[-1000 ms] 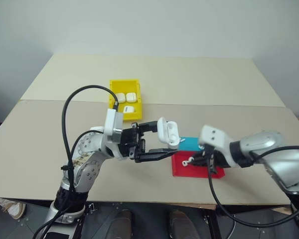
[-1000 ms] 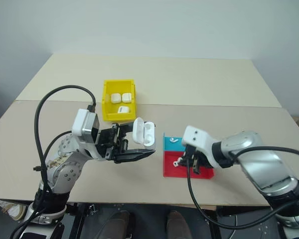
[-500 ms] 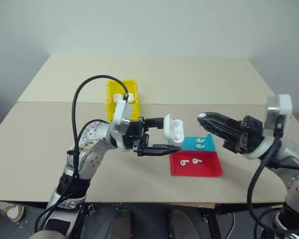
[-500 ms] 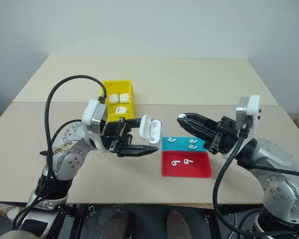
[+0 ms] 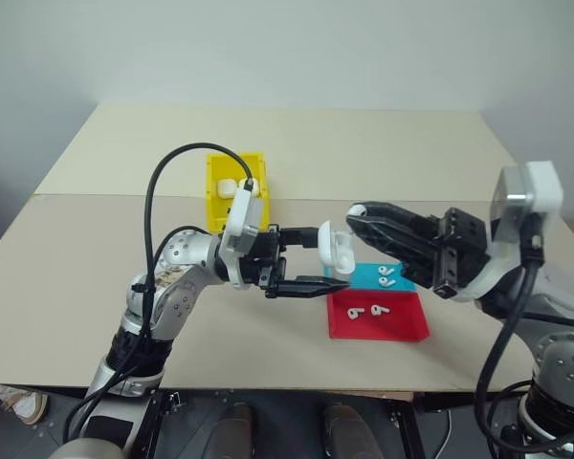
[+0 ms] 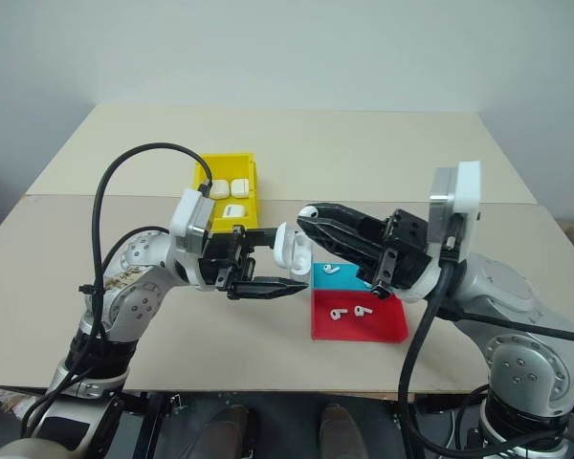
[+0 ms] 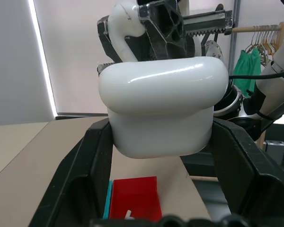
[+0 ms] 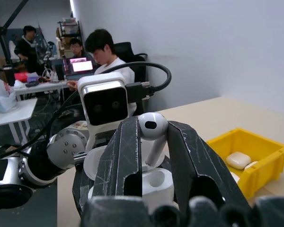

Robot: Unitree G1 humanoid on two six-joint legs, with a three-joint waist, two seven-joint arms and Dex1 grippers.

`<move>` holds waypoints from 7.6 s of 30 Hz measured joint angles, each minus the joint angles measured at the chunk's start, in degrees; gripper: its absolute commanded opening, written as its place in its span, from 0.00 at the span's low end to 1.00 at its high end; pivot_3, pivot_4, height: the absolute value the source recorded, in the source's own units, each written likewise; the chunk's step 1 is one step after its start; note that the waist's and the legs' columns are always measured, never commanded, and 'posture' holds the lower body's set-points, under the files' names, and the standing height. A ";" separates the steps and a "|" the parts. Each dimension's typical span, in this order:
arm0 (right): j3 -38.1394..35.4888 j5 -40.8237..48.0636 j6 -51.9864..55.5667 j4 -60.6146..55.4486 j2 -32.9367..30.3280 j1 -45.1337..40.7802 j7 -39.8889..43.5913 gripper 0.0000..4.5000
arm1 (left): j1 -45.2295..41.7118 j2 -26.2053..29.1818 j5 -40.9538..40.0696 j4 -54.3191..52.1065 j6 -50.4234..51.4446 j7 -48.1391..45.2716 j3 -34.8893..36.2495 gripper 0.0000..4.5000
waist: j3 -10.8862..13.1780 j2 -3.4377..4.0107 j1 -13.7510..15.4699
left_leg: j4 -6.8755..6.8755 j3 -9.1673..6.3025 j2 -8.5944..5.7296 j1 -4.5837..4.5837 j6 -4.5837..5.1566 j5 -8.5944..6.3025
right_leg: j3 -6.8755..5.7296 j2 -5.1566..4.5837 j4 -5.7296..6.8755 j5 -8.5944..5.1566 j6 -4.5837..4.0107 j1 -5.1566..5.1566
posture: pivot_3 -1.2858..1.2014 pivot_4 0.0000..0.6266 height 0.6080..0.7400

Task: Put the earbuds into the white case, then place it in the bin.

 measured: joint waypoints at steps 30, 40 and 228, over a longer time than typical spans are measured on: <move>5.57 -4.94 -6.84 1.82 -10.53 2.10 3.78 0.95 | 0.40 -0.51 0.82 -0.28 -1.13 -0.45 0.12 0.61 | 0.00 -0.01 0.06 | 0.00 0.00 0.00 0.00 0.00 0.00 | -0.01 0.00 -0.01 0.00 0.00 0.01 | 0.52 0.24 1.00; 3.58 -8.56 -6.99 9.90 -16.60 -0.70 5.79 0.95 | 0.40 -0.85 0.75 -0.50 -1.41 0.34 0.69 0.61 | 0.01 0.00 0.18 | 0.01 0.06 -0.02 -0.01 0.00 0.00 | -0.01 -0.03 -0.04 0.00 0.00 0.01 | 0.52 0.24 1.00; 5.68 5.60 -1.50 6.47 -11.24 0.19 6.86 0.68 | -0.65 -0.43 2.00 3.53 -2.50 1.74 1.96 0.61 | 0.05 0.10 0.03 | 0.17 0.16 -0.03 -0.64 -0.02 0.03 | 0.21 -0.03 0.31 0.06 0.01 -0.82 | 0.52 0.24 1.00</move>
